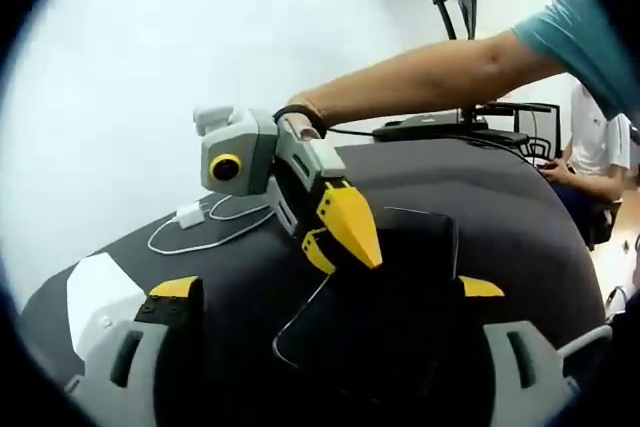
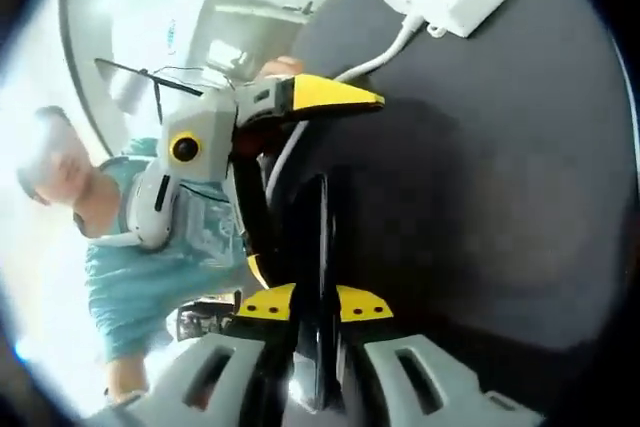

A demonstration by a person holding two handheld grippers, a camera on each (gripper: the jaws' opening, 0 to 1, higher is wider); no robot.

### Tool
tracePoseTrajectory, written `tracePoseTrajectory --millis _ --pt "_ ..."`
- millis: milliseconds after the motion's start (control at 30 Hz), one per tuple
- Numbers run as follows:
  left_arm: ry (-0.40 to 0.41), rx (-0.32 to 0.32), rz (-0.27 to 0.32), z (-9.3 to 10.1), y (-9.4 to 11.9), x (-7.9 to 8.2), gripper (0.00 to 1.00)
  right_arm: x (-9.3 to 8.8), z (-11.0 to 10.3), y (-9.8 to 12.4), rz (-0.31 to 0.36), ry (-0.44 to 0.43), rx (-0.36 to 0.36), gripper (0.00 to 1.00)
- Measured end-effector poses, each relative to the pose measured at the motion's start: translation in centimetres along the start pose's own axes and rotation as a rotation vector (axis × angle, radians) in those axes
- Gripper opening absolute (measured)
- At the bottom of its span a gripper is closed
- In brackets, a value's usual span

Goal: Connect the charging cable to the phone, plug the charger into the socket, and turn on the power strip switch to charge the phone.

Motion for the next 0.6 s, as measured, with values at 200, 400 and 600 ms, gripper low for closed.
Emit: tracePoseTrajectory --millis 200,400,600 --pt "0.023 0.015 0.007 0.1 0.3 -0.2 0.96 0.0 0.8 1.0 0.083 -0.089 0.02 0.09" --pt "0.016 0.026 0.0 0.2 0.3 0.1 0.96 -1.0 -1.3 1.1 0.235 -0.086 0.027 0.06" --pt "0.004 0.027 0.004 0.6 0.7 0.4 0.96 -1.8 -2.7 0.6 0.298 -0.095 -0.002 0.05"
Point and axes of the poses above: the point that each gripper's makers call its tool centre point, and the gripper's own axes: y roughly backward along the fingers, z roughly to its right, x roughly out of its top, the point moved 7 cm from there along y, roughly backward along the fingers, and after that the axes turned 2 degrees about -x, right-handed, at the moved point
